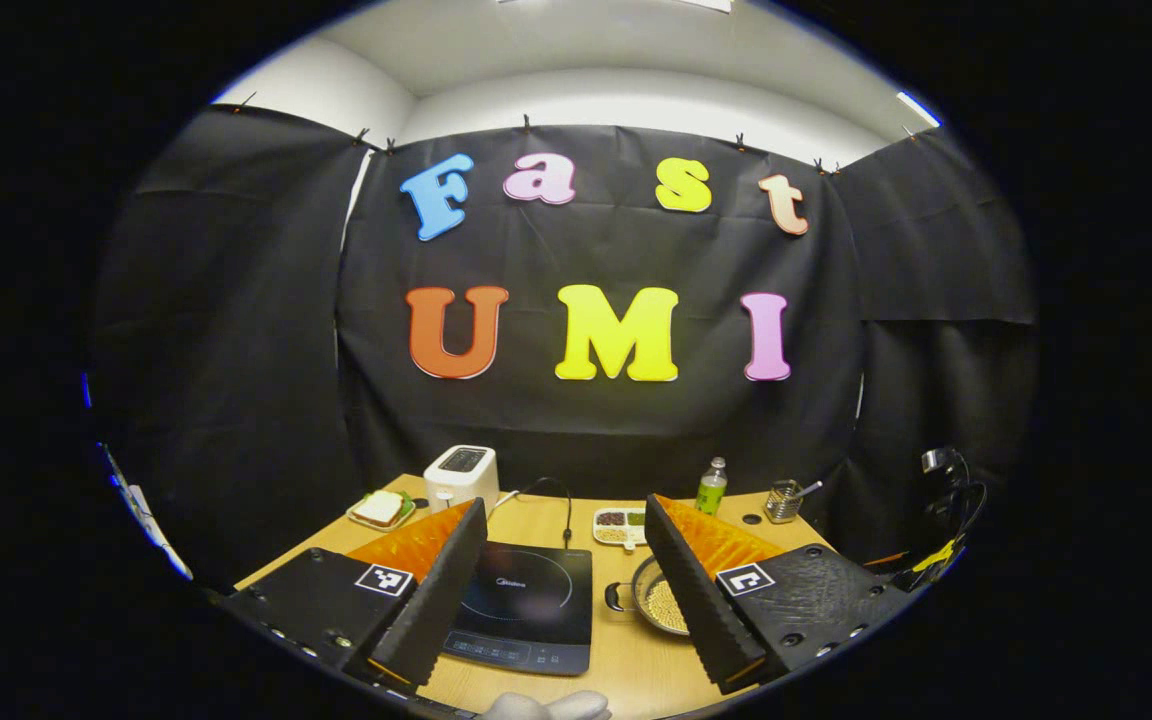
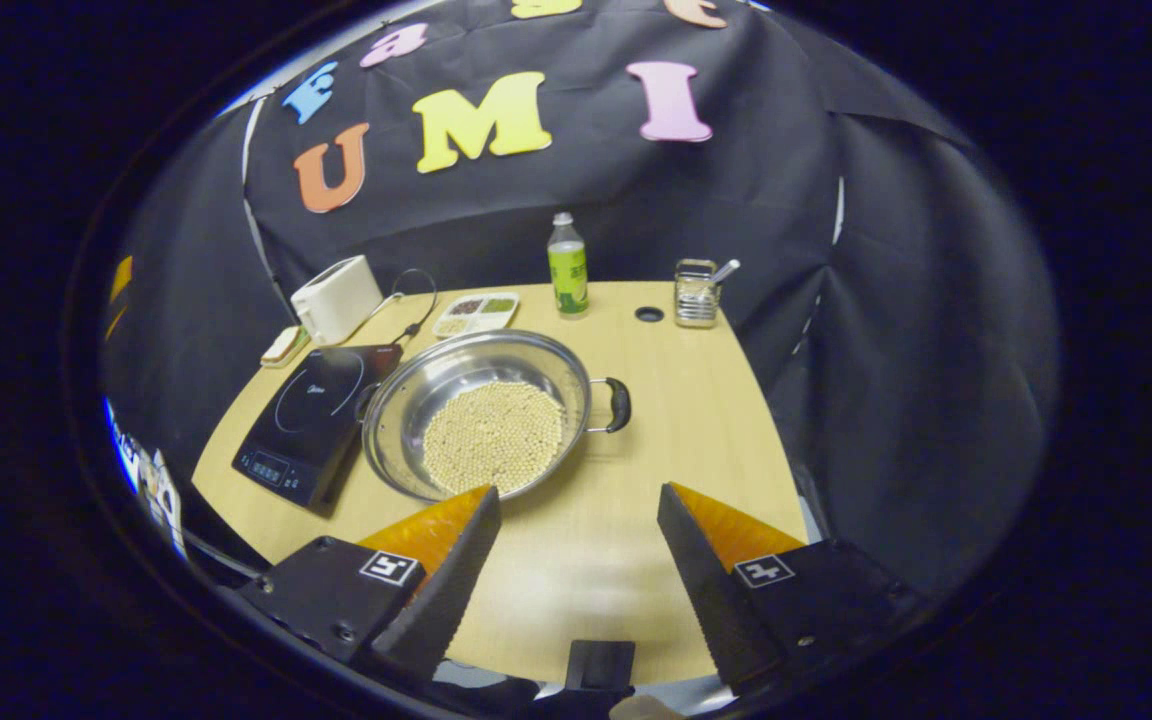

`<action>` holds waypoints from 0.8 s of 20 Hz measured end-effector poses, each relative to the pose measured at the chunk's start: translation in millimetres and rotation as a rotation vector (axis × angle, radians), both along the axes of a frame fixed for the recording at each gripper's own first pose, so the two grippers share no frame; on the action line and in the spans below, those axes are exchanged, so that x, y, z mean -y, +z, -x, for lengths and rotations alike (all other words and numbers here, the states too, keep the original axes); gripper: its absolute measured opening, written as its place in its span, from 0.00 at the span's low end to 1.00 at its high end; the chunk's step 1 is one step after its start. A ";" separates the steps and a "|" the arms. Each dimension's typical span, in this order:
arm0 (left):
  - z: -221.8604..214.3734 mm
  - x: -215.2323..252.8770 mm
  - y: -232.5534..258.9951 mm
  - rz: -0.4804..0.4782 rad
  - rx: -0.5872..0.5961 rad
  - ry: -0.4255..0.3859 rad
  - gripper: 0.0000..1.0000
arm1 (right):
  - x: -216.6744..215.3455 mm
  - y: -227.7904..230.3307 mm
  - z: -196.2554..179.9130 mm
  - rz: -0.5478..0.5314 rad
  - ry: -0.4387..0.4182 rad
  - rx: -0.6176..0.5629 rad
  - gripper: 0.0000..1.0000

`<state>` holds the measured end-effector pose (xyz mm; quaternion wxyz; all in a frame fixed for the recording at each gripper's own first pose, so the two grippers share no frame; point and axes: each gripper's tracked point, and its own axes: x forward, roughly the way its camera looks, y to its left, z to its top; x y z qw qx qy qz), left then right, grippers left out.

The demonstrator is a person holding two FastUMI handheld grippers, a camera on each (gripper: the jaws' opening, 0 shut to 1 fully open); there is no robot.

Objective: First push the handle of the pot to place it horizontally, then grasp the pot with both hands and set it on the induction cooktop.

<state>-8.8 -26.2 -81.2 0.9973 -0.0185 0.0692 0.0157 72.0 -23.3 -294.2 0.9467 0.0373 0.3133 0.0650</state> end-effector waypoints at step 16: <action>-109.5 59.9 -232.5 0.146 -0.511 -0.101 0.96 | -6.6 -35.7 -90.7 -0.013 0.040 -0.095 0.98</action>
